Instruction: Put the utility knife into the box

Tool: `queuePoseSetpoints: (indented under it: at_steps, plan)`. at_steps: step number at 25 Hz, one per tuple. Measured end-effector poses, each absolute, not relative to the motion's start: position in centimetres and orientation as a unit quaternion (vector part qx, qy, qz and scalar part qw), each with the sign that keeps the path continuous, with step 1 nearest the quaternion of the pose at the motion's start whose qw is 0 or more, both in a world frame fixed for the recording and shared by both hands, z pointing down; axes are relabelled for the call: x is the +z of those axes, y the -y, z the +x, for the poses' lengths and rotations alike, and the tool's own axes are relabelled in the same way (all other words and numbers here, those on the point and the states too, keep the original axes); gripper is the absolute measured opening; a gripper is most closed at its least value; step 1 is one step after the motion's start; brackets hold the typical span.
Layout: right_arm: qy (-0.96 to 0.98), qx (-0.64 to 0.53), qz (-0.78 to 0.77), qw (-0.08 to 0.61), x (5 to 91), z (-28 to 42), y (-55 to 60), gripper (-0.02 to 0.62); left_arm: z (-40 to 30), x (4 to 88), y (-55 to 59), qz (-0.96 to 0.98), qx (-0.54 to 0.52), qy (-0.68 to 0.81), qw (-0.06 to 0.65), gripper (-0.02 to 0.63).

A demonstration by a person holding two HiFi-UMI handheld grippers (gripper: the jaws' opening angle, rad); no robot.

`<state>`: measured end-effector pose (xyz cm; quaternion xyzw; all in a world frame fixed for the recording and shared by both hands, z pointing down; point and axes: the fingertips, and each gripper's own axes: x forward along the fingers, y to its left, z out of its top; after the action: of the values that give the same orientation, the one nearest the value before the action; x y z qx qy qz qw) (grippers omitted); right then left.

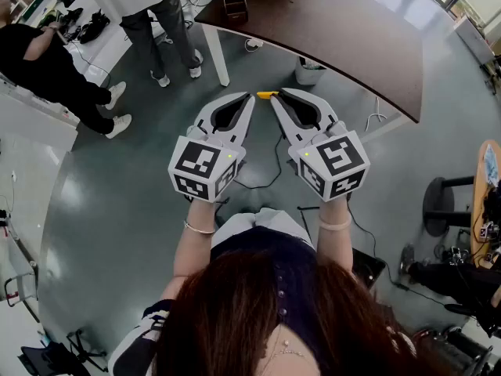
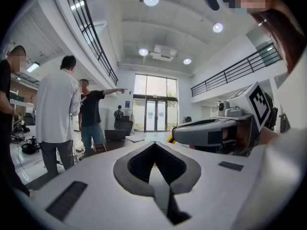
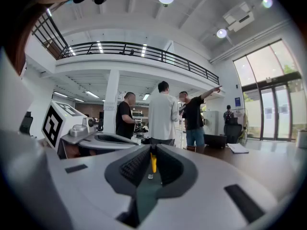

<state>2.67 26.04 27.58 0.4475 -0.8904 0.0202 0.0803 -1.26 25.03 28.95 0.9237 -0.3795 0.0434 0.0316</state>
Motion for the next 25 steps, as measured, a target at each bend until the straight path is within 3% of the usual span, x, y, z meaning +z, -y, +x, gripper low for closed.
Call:
queuePoseSetpoints:
  at_steps: [25]
  plan:
    - [0.903, 0.020, 0.424, 0.066, 28.3, 6.4, -21.4, 0.049, 1.7, 29.4, -20.3, 0.913, 0.039, 0.405, 0.032, -0.008]
